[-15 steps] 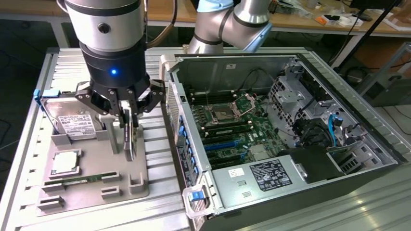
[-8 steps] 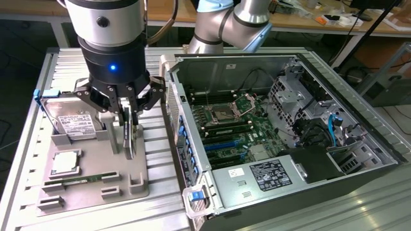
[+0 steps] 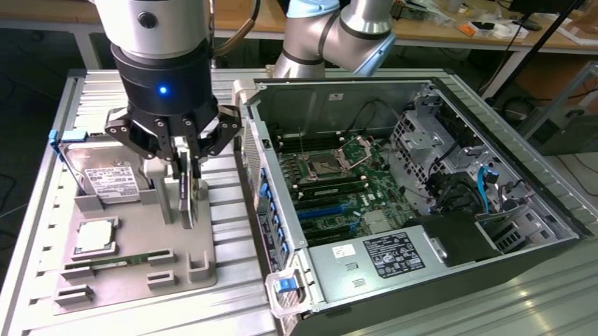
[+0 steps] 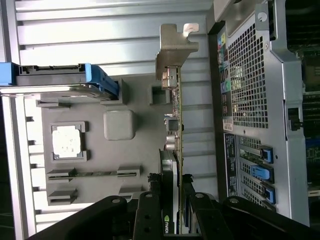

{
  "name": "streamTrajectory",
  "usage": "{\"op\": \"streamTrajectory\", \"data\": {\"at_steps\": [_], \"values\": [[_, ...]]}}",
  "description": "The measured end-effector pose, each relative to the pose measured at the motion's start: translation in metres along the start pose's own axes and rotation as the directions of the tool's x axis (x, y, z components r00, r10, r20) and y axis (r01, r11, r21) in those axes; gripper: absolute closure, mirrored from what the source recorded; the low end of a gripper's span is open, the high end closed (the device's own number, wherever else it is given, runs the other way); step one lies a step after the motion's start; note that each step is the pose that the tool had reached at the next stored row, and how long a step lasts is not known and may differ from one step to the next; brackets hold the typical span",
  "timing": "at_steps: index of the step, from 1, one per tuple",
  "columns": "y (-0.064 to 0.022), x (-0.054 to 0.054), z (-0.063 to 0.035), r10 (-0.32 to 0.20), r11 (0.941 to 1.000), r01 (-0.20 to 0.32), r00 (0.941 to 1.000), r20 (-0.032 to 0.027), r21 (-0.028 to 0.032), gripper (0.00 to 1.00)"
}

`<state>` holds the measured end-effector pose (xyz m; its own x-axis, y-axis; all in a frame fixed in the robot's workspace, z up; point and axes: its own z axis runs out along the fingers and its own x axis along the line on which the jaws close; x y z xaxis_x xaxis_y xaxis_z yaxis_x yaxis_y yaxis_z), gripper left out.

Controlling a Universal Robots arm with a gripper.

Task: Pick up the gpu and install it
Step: 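Pick up the gpu and move the gpu toward the slot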

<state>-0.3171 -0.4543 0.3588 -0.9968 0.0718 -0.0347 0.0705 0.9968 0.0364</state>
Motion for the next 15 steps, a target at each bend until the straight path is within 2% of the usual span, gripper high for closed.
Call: {"op": "streamTrajectory", "data": {"at_steps": [15], "values": [[0.0004,0.0,-0.011,0.0,1.0,0.0,1.0,0.0,0.0004,0.73]]}}
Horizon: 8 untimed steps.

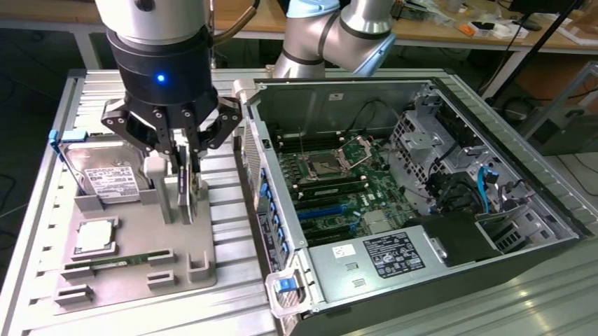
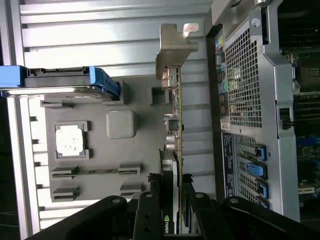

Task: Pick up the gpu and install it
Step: 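Pick up the gpu and move the gpu toward the slot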

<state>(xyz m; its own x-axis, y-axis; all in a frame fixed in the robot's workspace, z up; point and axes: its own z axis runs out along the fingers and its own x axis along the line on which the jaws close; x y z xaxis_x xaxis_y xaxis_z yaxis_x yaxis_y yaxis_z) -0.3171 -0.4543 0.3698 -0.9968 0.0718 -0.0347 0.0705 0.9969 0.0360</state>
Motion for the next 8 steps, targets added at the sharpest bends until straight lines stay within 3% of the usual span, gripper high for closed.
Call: {"op": "streamTrajectory", "data": {"at_steps": [8], "values": [[0.0002,-0.0002,-0.005,0.0,1.0,0.0,1.0,0.0001,0.0002,0.73]]}}
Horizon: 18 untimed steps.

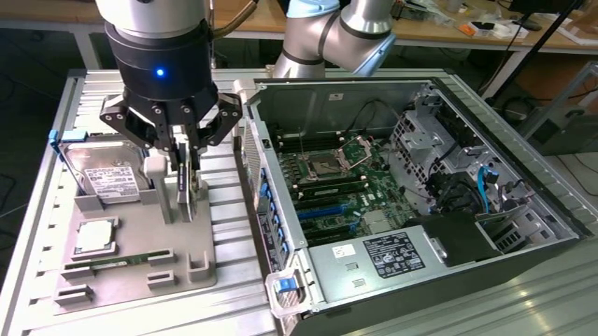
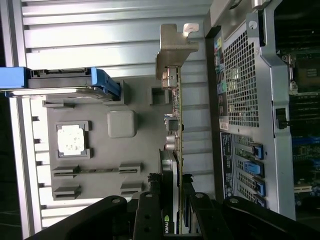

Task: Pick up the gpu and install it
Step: 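Pick up the gpu and move the gpu toward the slot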

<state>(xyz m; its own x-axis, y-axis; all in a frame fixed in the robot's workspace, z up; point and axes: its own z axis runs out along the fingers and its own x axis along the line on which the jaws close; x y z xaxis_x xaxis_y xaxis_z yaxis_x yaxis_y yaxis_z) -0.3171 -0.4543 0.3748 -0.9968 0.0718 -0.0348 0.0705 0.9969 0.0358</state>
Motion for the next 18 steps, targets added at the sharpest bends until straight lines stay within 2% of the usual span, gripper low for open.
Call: {"op": "streamTrajectory", "data": {"at_steps": [18], "values": [[0.0008,-0.001,-0.0214,0.0,1.0,0.0,1.0,-0.0003,0.001,0.73]]}}
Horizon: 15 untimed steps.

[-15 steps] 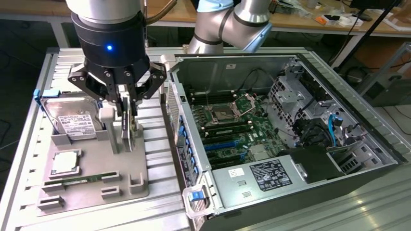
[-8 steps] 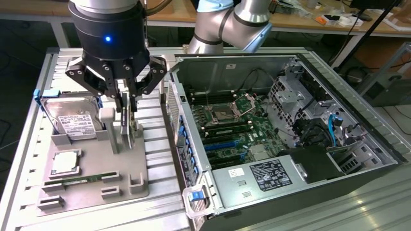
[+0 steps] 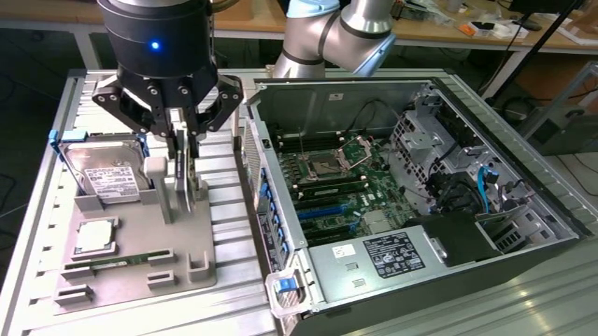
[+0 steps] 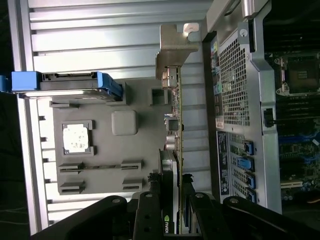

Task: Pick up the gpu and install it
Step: 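Pick up the gpu and move the gpu toward the slot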

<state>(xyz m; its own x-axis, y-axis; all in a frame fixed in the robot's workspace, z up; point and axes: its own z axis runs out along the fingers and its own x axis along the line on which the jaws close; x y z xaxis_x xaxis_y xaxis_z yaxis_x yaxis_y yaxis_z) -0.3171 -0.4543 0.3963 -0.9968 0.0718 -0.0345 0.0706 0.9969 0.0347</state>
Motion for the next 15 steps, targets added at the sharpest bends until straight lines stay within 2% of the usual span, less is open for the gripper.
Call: {"op": "streamTrajectory", "data": {"at_steps": [15], "values": [[0.0004,0.0,-0.0127,0.0,1.0,0.0,1.0,-0.0004,0.0001,0.73]]}}
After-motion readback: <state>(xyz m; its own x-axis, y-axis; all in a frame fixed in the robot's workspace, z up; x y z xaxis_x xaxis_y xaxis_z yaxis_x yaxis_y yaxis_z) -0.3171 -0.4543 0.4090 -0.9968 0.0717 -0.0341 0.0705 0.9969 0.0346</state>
